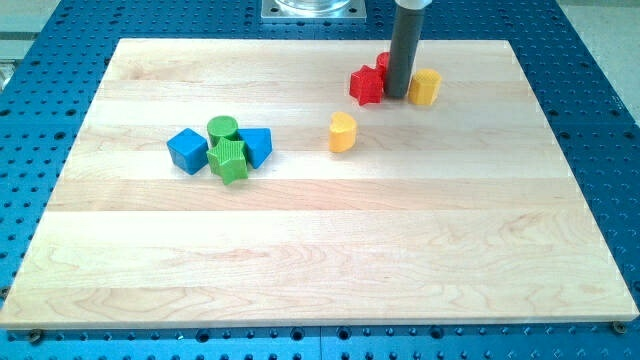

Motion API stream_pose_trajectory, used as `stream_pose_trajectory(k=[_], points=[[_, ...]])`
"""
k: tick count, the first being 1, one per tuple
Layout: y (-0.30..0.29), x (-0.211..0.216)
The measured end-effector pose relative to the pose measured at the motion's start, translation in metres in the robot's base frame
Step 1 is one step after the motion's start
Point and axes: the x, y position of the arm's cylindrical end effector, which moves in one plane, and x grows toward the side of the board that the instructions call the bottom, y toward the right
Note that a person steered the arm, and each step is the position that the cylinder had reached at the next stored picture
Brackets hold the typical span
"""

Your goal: Place the red circle diagonally top right to the yellow heart

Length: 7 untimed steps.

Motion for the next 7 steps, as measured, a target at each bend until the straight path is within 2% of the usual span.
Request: stream_pose_trajectory(k=[1,2,3,4,5,6,7], points=[[-0.061,0.0],[-0.097,0.0],[-0.083,-0.024],[-0.081,-0.074],[-0.035,-0.096],[-0.004,-0.089],[-0.001,-0.082]])
